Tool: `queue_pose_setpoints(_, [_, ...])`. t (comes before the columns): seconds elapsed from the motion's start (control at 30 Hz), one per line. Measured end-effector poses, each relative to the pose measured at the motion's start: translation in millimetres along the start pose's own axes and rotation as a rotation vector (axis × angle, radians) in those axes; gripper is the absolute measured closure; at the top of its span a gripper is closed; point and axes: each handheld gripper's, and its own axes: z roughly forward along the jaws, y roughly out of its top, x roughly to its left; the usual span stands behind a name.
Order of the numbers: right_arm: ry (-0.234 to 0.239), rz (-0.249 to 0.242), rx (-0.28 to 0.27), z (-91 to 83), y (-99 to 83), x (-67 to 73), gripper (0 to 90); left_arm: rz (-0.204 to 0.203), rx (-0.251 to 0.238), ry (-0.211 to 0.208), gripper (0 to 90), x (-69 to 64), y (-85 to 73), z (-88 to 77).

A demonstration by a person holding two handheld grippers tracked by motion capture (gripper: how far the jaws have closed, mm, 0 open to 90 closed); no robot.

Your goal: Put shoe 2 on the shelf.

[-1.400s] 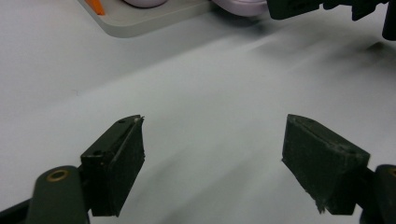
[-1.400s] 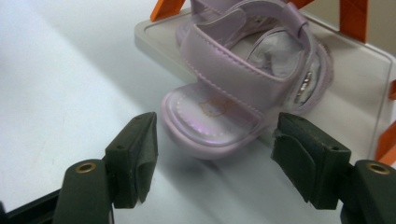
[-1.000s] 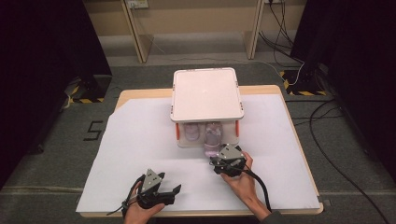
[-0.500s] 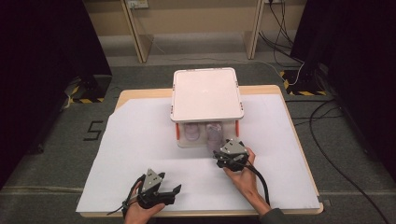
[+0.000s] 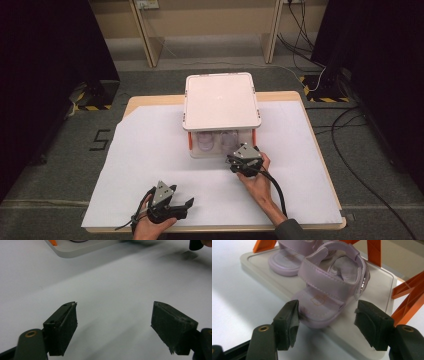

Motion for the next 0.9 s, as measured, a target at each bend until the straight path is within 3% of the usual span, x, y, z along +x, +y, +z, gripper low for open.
queue_pose_setpoints(0.23, [-0.012, 0.011, -0.012, 9.7, 5.4, -5.9, 38.6, -0.003, -0.001, 0.002, 20.4, 0.6, -0.1, -0.8])
queue_pose_setpoints(0.27, [-0.027, 0.010, -0.029, 10.2, 6.2, -6.9, 45.1, -0.004, -0.002, 0.002, 20.4, 0.4, -0.1, -0.8])
queue_pose_setpoints(0.37, [-0.089, -0.021, -0.027, 15.0, 8.1, -13.8, 42.8, -0.001, -0.003, 0.000, 20.4, 0.1, 0.0, -1.0])
queue_pose_setpoints(0.47, [-0.069, 0.042, -0.022, 16.2, 6.6, -19.6, 40.9, -0.002, -0.002, 0.000, 20.4, 1.0, -0.2, -1.0])
queue_pose_setpoints(0.7, [0.023, 0.079, -0.033, 3.7, 9.1, -14.4, 38.5, -0.001, -0.003, 0.000, 20.4, -0.3, -0.2, -0.7])
queue_pose_setpoints(0.9, [0.039, 0.057, 0.004, 3.8, 8.0, -8.5, 38.0, -0.001, 0.000, 0.000, 20.4, -0.2, -0.4, -0.6])
